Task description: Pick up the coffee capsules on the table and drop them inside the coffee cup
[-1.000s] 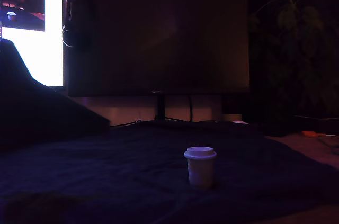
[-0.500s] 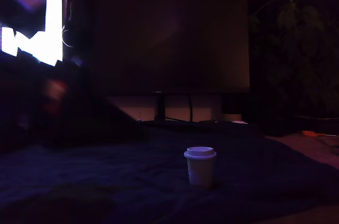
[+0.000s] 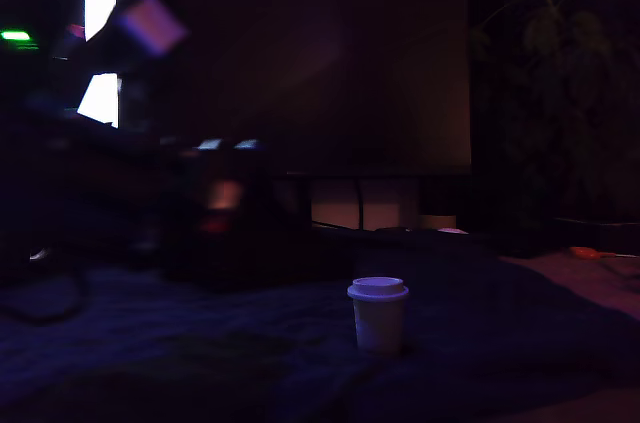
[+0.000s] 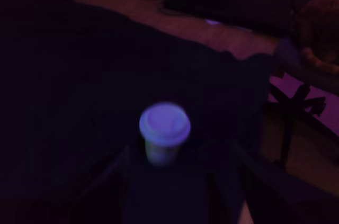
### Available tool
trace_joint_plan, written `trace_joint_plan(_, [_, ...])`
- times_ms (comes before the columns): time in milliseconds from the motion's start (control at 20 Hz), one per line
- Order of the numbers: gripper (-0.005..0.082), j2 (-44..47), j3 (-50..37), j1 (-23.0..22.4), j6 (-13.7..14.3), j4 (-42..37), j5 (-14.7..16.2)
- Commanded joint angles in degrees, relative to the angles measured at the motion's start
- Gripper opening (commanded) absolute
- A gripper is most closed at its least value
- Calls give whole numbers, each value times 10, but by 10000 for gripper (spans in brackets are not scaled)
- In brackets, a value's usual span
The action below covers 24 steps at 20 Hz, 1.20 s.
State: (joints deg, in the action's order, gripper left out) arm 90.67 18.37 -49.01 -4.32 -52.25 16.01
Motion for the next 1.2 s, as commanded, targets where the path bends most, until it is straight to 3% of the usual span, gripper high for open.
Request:
trace_joint_plan(0, [561,23,11,-3,3,-5,1])
trace_joint_plan(600, [561,122,100,-3,-6,5,5])
trace_joint_plan(1150, [549,132,137,-5,14,84,5])
